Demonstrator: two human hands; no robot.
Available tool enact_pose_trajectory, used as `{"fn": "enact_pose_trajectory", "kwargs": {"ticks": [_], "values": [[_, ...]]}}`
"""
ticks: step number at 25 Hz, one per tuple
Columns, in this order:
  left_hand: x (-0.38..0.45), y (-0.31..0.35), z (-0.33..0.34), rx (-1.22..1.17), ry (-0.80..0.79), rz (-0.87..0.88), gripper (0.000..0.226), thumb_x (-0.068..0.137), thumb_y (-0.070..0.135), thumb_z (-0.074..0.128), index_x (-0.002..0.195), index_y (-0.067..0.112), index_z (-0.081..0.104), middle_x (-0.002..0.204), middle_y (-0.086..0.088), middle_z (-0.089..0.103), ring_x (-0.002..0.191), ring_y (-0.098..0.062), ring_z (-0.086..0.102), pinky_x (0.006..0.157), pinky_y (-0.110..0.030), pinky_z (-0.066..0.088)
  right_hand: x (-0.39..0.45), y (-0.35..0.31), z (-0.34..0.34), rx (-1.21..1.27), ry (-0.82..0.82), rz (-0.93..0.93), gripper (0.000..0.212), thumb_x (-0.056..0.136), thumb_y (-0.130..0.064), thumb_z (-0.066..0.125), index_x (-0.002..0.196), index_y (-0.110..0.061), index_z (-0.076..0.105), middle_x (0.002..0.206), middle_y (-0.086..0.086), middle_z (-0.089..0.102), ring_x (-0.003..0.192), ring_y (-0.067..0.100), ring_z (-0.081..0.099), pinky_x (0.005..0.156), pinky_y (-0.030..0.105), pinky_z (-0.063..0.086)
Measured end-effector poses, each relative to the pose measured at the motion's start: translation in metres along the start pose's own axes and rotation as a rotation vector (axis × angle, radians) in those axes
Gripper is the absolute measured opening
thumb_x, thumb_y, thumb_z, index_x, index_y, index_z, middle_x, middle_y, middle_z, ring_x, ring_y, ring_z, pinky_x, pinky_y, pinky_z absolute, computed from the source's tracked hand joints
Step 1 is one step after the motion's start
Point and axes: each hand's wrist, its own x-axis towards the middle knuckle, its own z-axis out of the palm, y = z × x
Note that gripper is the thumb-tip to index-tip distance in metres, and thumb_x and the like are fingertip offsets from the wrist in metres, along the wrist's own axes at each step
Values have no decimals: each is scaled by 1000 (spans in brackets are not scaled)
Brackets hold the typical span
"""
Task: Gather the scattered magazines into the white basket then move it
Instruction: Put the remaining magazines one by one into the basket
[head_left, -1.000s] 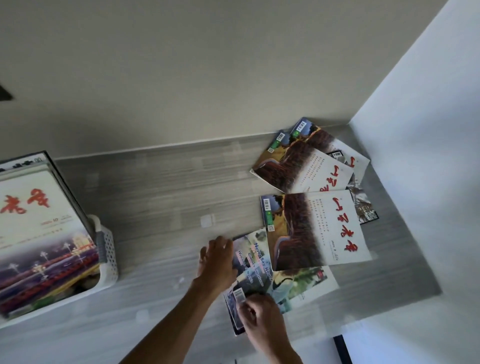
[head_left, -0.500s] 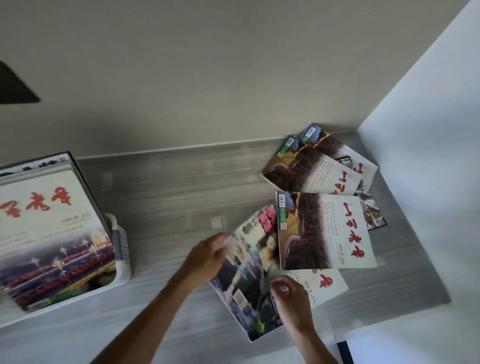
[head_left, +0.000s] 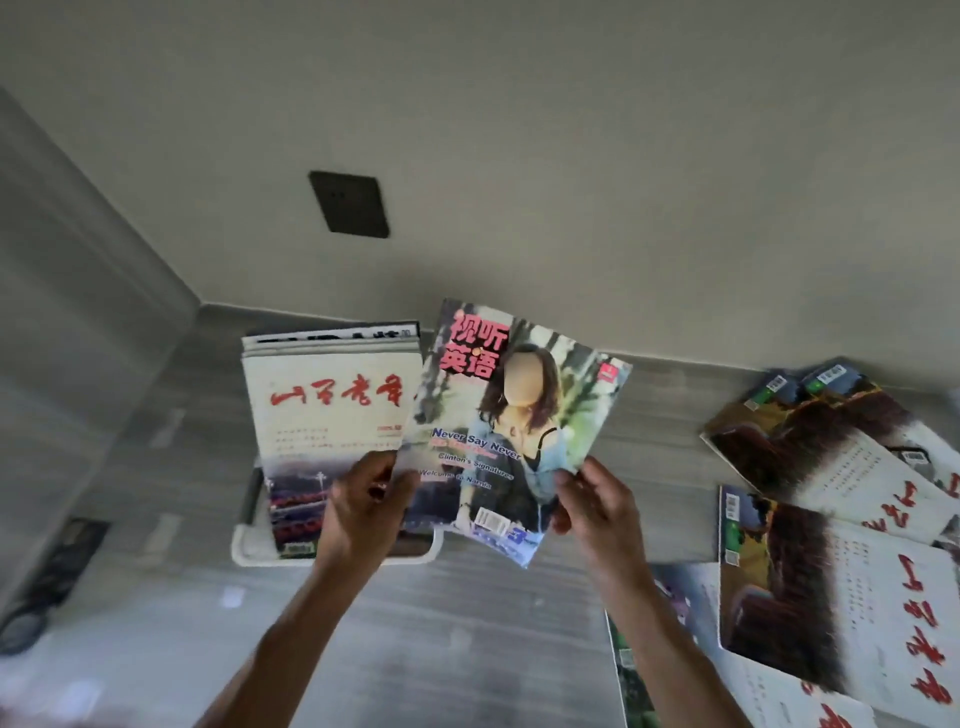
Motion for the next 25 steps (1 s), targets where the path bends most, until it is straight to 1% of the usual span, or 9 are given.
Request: {"fn": "enact_pose_trajectory", "kwargs": {"ticks": [2,4,9,11,14,16,17,21,25], "values": [[14,-4,-40,83,186,27,8,85,8,68,78,8,67,66,-3,69,54,-13,63,43,-20,45,15,-17,46,-53,-76,-60,10,93,-8,61,87,-14,66,62,-3,64,52,12,58,50,31,51],[25,-16,-77,168,260,22,12,86,11,68,74,11,69,70,-3,69,56,-13,64,46,-25,47,28,-26,92,-79,-58,-111,13,91,-13,65,83,-23,65,72,-1,69,60,18,65,57,40,55],[17,-81,-111,348,287,-184,28,78,15,74,56,12,57,46,1,54,42,-12,45,42,-22,31,34,5,157,-334,-16,-77,6,85,-14,71,84,-16,66,81,-5,72,73,13,70,70,42,60],[15,-105,-108,322,244,-239,23,76,12,76,57,13,62,49,-2,61,45,-16,54,45,-26,40,30,24,164,-451,13,-63,4,84,-12,72,85,-12,68,83,-2,72,74,14,69,72,42,59],[16,-118,-99,276,254,-281,9,77,10,74,74,12,66,66,-8,70,60,-27,65,53,-35,53,29,36,155,-452,21,-52,15,81,-5,73,93,-10,67,88,-1,72,78,13,69,74,27,58],[7,-113,-86,308,273,-194,18,79,4,69,81,11,53,71,-8,62,58,-25,56,49,-31,46,23,40,140,-422,15,-99,23,80,-3,75,99,-11,64,88,-4,70,73,1,67,66,10,53],[0,-106,-76,316,275,-133,21,79,1,66,82,12,48,72,-7,58,58,-23,52,48,-27,40,18,45,128,-425,24,-111,24,80,-4,75,100,-11,64,87,-4,70,72,0,66,65,10,52],[-38,-60,-7,266,50,160,18,83,-3,58,89,13,52,80,-3,59,65,-17,55,52,-24,44,-30,85,41,-603,174,34,17,76,-3,74,92,-9,69,89,6,72,81,24,69,75,40,58],[-68,-17,78,159,-255,272,23,81,-3,59,98,12,61,88,0,65,73,-10,60,59,-25,53,-101,130,-53,-1335,215,164,53,66,-34,84,110,-7,68,114,18,68,100,39,65,83,45,54]]}}
